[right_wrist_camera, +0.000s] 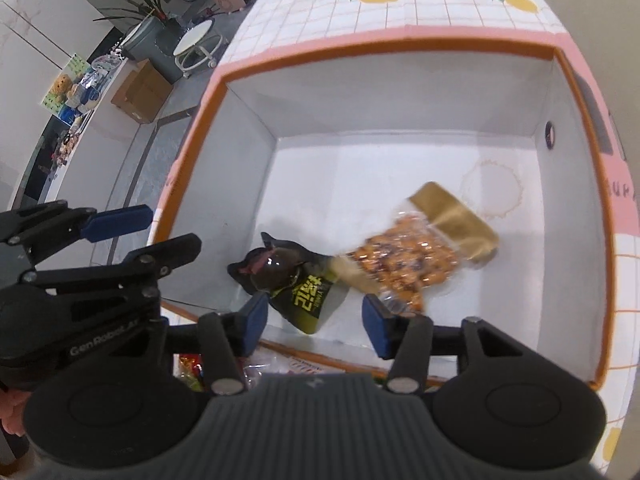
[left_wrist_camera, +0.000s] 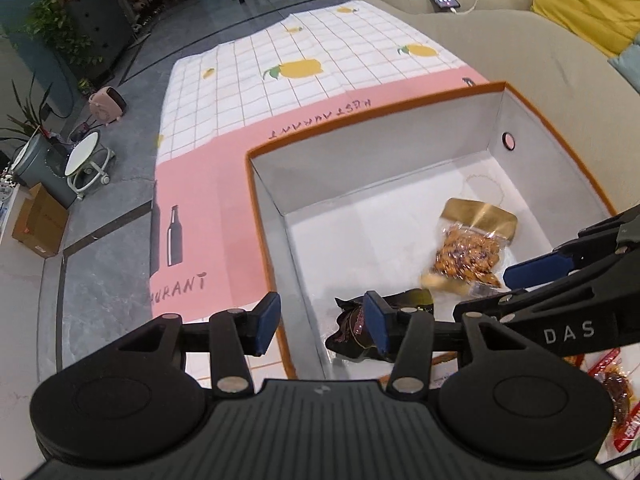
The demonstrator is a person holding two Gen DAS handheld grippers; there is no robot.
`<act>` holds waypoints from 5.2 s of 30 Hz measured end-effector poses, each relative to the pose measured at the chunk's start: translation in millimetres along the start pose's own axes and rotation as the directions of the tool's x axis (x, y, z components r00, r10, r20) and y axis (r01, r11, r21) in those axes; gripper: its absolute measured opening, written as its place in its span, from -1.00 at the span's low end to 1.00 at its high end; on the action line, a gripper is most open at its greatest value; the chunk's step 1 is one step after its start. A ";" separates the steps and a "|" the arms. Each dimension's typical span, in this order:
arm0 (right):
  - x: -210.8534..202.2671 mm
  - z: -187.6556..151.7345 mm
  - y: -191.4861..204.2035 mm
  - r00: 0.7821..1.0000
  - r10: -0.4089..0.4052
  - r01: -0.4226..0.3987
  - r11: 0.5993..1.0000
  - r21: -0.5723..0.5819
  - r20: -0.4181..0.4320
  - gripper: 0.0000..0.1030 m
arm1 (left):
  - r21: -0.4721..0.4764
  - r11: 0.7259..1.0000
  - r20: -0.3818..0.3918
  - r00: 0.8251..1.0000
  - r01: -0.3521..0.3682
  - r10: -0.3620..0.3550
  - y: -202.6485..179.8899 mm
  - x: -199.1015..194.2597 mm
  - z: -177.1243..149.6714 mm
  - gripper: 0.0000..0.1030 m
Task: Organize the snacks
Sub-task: 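Open both grippers to drop the snacks into the box, then withdraw, then grasp the clear greens bag with the left gripper while the right grasps the Mimi bag, then lift both bags and carry them over the orange box, then open both grippers to release the bags into the box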
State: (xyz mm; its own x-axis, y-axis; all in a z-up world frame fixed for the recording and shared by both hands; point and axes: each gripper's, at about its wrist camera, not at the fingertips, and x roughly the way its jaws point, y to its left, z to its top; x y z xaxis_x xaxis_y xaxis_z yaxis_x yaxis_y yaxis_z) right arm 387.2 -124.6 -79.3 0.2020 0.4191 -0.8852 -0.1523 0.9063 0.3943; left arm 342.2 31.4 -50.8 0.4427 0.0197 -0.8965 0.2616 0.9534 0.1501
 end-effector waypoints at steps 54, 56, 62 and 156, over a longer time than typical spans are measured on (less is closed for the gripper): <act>-45.7 -181.8 -1.5 0.932 -0.204 0.222 0.975 -0.025 0.301 0.35 | -0.398 0.914 0.041 0.997 0.075 -0.064 0.5 -35.8 -170.7 0.38; -39.2 -176.5 -1.3 0.932 -0.210 0.233 0.971 -0.048 0.294 0.35 | -0.403 0.912 0.024 0.998 0.068 -0.064 -0.5 -29.6 -169.1 0.38; -13.9 -159.0 -9.5 0.945 -0.217 0.242 0.967 -0.077 0.247 0.41 | -0.396 0.918 -0.026 0.999 0.029 -0.043 -2.8 -13.2 -160.4 0.38; -30.1 32.0 -30.0 0.962 -0.273 0.261 0.896 -0.360 0.018 -0.02 | -0.167 0.956 -0.047 0.967 0.241 -0.252 -28.8 40.4 30.7 -0.07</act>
State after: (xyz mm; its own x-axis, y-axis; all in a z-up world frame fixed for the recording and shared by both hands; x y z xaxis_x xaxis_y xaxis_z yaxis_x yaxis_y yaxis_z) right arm 416.7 -162.7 -56.5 0.2535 0.1571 -0.9545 -0.4317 0.9014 0.0337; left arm 378.9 -4.5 -78.5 0.3218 -0.2074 -0.9238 0.2138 0.9664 -0.1425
